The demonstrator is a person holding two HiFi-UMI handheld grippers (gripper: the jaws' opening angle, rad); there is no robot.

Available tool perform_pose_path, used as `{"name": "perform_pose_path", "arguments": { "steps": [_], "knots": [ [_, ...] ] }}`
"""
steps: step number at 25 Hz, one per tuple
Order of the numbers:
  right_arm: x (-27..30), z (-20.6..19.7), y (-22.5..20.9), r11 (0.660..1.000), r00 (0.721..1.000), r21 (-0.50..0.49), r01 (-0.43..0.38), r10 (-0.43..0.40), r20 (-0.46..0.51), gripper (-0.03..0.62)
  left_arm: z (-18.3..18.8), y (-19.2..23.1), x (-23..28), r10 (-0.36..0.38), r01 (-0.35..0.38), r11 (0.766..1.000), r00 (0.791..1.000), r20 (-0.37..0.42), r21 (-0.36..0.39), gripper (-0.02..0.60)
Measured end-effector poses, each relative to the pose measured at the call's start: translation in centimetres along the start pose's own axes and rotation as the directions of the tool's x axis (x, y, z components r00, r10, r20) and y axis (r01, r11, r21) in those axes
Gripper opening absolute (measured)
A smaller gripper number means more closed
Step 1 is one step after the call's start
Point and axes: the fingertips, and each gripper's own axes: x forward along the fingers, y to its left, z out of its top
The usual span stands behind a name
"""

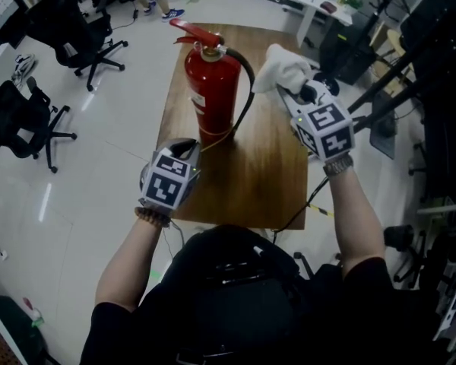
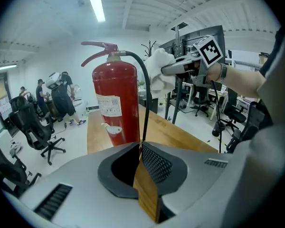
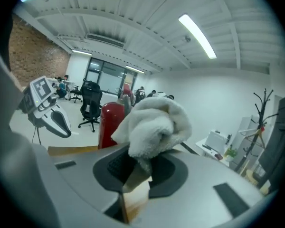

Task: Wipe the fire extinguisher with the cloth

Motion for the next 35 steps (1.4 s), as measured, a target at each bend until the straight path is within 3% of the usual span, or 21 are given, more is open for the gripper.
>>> {"name": "perform_pose_path", "arguments": {
  "steps": [8, 19, 25, 35],
  "knots": [
    [1.5, 3.8, -1.0, 0.98, 0.982, -0.145, -0.139, 0.155, 0.108, 0.074, 1.7, 0.0, 1.1, 0.058, -0.059, 0.998, 0.998, -0.013, -0.024, 0.012],
    [4.6, 5.6, 1.1, 0.898, 0.928, -0.298, -0.323, 0.363, 0.087, 0.074, 1.3, 1.0, 1.7, 0.124, -0.127, 0.99, 0.991, -0.052, -0.065, 0.012],
    [5.7, 5.0, 1.5, 0.868, 0.907, -0.321, -0.38, 0.418, 0.055, 0.074, 1.0, 1.2, 2.3, 0.135, -0.141, 0.987, 0.988, -0.074, -0.078, 0.012],
    [7.6, 2.3, 1.9, 0.854, 0.882, -0.273, -0.443, 0.469, 0.035, 0.074, 0.0, 0.8, 3.2, 0.139, -0.15, 0.985, 0.983, -0.118, -0.085, 0.012]
  ]
}}
